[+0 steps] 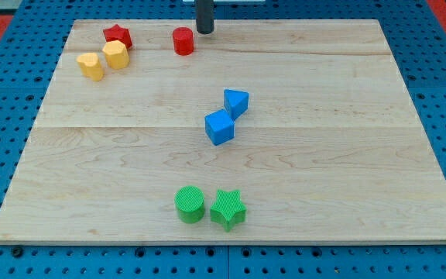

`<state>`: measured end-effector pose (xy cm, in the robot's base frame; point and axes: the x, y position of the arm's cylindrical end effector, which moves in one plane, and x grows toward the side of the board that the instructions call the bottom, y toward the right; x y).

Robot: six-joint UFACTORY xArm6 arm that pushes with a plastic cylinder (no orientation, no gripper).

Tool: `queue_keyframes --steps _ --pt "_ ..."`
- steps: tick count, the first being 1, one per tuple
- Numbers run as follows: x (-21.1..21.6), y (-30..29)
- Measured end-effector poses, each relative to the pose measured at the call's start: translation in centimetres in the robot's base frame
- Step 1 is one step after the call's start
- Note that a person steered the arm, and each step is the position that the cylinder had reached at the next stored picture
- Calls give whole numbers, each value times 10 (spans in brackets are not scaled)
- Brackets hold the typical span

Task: Place the red circle below the yellow heart

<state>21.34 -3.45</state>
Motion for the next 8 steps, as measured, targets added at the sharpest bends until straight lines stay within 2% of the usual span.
queue_keyframes --steps 2,3,4,5,6,7,8 --pt "-16 -2" --pt "-17 -39" --pt "26 -34" --pt "86 -13" --pt "102 0" --pt "124 -37" --pt "107 -39"
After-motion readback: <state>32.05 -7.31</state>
